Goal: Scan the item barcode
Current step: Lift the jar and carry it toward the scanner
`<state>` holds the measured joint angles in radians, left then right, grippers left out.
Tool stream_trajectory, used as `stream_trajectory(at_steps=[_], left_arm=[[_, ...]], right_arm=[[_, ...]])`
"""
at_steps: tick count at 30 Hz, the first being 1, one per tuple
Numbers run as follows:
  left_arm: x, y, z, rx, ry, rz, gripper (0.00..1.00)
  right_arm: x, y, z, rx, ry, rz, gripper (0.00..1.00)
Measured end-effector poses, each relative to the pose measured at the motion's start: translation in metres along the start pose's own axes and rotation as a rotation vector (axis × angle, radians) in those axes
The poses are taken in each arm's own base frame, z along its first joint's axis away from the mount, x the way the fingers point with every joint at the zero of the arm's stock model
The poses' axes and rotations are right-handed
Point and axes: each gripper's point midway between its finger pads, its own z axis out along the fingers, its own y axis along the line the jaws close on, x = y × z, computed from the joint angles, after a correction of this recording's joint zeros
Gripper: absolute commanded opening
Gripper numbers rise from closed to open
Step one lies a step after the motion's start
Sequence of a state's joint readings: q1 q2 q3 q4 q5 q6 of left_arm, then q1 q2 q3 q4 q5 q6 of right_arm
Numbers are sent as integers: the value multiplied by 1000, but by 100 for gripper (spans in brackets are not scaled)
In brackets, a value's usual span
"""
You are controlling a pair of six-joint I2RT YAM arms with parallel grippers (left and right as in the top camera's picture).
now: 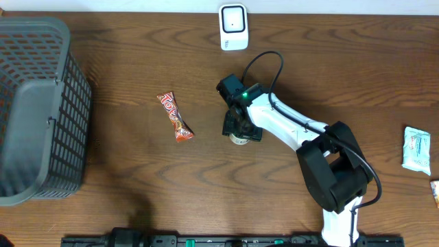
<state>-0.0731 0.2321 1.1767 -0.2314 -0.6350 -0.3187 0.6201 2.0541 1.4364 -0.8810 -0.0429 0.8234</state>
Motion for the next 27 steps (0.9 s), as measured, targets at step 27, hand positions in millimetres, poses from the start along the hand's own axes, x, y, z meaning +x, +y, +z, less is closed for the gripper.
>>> stream_trajectory(at_steps=[27], left_arm=[[0, 0, 0, 0, -1, 0, 98]], right_arm=[[72, -33, -96, -84, 598, -173, 54]])
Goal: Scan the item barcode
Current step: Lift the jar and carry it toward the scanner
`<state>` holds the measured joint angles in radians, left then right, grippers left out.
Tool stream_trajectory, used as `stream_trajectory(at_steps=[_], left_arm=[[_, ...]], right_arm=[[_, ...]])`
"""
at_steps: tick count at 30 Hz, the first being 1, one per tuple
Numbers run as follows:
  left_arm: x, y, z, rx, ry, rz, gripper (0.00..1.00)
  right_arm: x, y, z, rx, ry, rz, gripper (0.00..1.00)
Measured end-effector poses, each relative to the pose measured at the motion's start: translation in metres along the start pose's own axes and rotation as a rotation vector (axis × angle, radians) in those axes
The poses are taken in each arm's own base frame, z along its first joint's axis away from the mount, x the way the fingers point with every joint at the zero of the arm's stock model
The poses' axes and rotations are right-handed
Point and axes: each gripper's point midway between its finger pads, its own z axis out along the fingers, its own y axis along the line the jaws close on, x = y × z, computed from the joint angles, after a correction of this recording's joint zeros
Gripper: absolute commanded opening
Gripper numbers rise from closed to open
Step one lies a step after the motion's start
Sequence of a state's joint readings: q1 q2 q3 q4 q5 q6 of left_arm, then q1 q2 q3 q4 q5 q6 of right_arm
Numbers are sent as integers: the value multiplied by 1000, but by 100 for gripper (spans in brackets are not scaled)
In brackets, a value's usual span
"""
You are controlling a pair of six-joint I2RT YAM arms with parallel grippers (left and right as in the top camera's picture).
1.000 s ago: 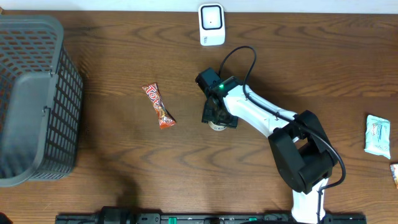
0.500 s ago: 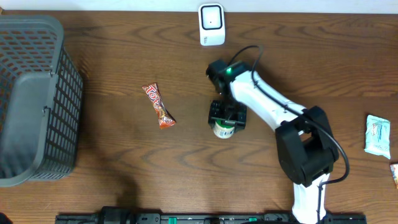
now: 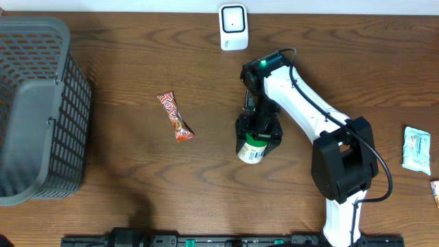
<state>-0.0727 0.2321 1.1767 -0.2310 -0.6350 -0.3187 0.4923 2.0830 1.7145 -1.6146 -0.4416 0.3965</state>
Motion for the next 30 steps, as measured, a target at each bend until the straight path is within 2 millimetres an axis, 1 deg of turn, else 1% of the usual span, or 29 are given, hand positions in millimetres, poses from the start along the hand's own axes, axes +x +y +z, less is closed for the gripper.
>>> stream_trajectory(at_steps=[5, 14, 16, 18, 24, 26, 28, 30], left_arm=[[0, 0, 0, 0, 0, 0, 98], [0, 0, 0, 0, 1, 0, 98], [0, 0, 0, 0, 0, 0, 98], [0, 0, 0, 0, 0, 0, 98], [0, 0, 0, 0, 1, 0, 98], [0, 0, 0, 0, 1, 0, 98], [0, 0, 0, 0, 1, 1, 98], [0, 0, 0, 0, 1, 1, 98]], right_arm=[[9, 1, -1, -10, 39, -30, 54], [11, 1, -1, -16, 47, -53, 53], [8, 2, 0, -15, 34, -60, 50], [0, 2, 0, -10, 2, -74, 49], [-11, 3, -1, 3, -51, -101, 50], [-12, 6, -5, 5, -66, -116, 48], [-14, 13, -13, 3, -93, -145, 48], [-13, 22, -28, -6, -126, -174, 48]])
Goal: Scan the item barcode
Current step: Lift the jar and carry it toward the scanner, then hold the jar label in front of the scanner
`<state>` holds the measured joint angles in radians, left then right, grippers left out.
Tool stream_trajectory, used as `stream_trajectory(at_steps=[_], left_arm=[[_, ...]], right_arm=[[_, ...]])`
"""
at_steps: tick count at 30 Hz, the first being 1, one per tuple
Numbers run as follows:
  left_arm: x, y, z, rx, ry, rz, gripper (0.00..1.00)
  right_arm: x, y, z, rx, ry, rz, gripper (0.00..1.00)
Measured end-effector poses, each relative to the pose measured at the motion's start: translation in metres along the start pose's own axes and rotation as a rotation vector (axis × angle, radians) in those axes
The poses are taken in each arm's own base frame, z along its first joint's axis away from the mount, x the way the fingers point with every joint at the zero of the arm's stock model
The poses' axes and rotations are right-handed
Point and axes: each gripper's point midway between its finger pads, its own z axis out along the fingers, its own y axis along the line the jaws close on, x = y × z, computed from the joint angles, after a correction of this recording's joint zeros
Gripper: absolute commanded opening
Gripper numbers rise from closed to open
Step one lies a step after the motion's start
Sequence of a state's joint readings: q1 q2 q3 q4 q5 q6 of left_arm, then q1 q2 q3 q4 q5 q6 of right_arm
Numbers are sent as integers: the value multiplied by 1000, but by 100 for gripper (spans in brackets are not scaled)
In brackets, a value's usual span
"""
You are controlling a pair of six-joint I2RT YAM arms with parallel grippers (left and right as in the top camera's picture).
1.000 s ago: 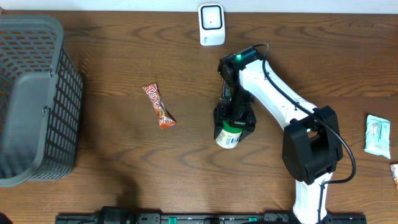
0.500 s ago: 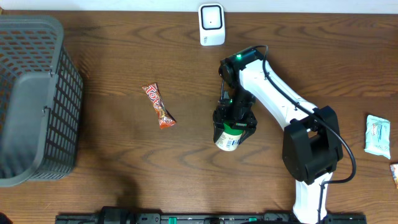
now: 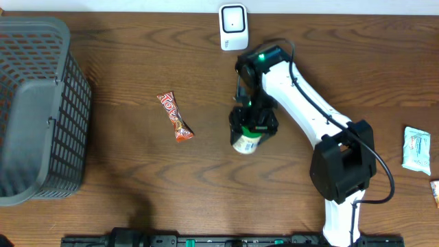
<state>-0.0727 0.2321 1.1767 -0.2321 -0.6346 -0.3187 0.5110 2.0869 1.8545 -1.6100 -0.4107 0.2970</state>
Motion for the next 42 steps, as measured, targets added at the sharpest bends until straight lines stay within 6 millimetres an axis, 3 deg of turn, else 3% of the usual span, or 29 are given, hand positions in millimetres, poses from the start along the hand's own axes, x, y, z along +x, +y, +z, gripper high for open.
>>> stream_trajectory(at_steps=[10, 17, 23, 27, 31, 37, 40, 42], left_arm=[[0, 0, 0, -1, 0, 0, 98], [0, 0, 0, -1, 0, 0, 98], [0, 0, 0, -1, 1, 1, 98], [1, 0, 0, -1, 2, 2, 98], [1, 0, 0, -1, 1, 1, 98], [1, 0, 0, -1, 3, -24, 98], [2, 1, 0, -4, 8, -37, 98], [3, 1, 0, -4, 10, -40, 98]], right_arm=[[-33, 52, -98, 14, -408, -200, 52], [-98, 59, -148, 111, -774, -226, 51], [-156, 67, -205, 153, -1138, -197, 46], [-193, 62, -222, 171, -1326, -161, 46], [-222, 49, -228, 196, -1491, -120, 55], [-244, 31, -262, 185, -1796, -81, 56], [-259, 19, -266, 205, -1864, -70, 58], [-275, 10, -256, 218, -1885, -65, 57]])
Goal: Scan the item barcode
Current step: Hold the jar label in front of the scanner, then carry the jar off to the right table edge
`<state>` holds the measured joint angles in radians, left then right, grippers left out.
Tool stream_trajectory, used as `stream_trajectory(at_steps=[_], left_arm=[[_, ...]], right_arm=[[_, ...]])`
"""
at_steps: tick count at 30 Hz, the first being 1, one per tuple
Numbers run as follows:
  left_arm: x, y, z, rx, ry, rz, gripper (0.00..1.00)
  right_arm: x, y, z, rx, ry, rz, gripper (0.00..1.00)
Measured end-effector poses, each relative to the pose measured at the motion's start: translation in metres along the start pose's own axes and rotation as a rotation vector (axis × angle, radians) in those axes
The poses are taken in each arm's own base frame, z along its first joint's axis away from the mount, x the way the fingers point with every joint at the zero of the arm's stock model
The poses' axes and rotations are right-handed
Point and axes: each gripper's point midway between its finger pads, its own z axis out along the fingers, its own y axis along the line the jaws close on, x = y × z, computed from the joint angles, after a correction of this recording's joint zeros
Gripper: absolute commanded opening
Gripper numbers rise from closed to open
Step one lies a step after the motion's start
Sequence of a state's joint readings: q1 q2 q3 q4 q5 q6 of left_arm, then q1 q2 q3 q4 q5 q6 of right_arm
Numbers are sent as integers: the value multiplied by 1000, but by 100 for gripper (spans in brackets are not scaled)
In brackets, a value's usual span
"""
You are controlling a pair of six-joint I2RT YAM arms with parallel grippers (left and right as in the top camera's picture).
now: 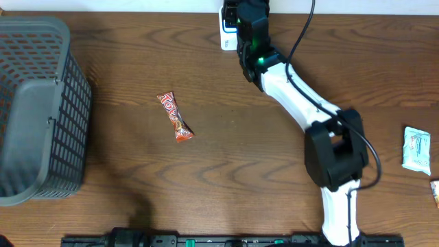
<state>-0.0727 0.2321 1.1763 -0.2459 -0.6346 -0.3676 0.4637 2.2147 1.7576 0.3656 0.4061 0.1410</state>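
Observation:
My right arm reaches to the table's far edge in the overhead view, and its gripper (241, 12) hangs over the white barcode scanner (224, 36). Only the scanner's left edge shows beside the wrist. The white container with the green label is not visible anywhere; the wrist covers the space under the gripper, so the jaws are hidden too. The left arm is out of view.
A red-orange candy bar (175, 116) lies left of centre. A grey mesh basket (41, 103) fills the left side. A white and green packet (416, 149) lies at the right edge, with another small item (435, 192) below it.
My right gripper was mid-table holding the white container and now sits at the far edge over the scanner. The container is gone from the table and out of sight.
My right gripper was down on the white container right of the candy bar. It then held the container tilted just above the table, and later a little farther left. Now the arm is stretched to the scanner at the far edge.

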Motion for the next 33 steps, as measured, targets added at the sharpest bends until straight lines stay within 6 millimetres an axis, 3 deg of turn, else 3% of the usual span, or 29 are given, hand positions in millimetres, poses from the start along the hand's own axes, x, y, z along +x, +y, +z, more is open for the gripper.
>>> stream_trajectory(at_steps=[7, 10, 12, 16, 21, 24, 26, 30, 33], left_arm=[[2, 1, 0, -4, 7, 4, 98], [3, 1, 0, -5, 9, 6, 98], [3, 1, 0, -5, 12, 7, 98], [6, 2, 1, -8, 16, 11, 98], [7, 2, 1, -9, 17, 13, 98], [9, 3, 2, -9, 19, 14, 98], [11, 3, 2, -11, 23, 18, 98], [15, 4, 3, -13, 29, 22, 98], [14, 4, 3, -12, 25, 20, 98]], right_arm=[[94, 1, 28, -32, 21, -56, 51], [119, 3, 31, -41, 51, -74, 50], [123, 4, 30, -44, 58, -80, 51], [114, 7, 31, -52, 28, -84, 52], [122, 6, 30, -48, 102, -140, 49], [128, 1, 20, -42, 220, -193, 51], [120, -3, 6, -40, 307, -229, 53], [63, -20, -50, -29, 469, -287, 50], [18, -45, -99, 0, 555, -268, 50]])
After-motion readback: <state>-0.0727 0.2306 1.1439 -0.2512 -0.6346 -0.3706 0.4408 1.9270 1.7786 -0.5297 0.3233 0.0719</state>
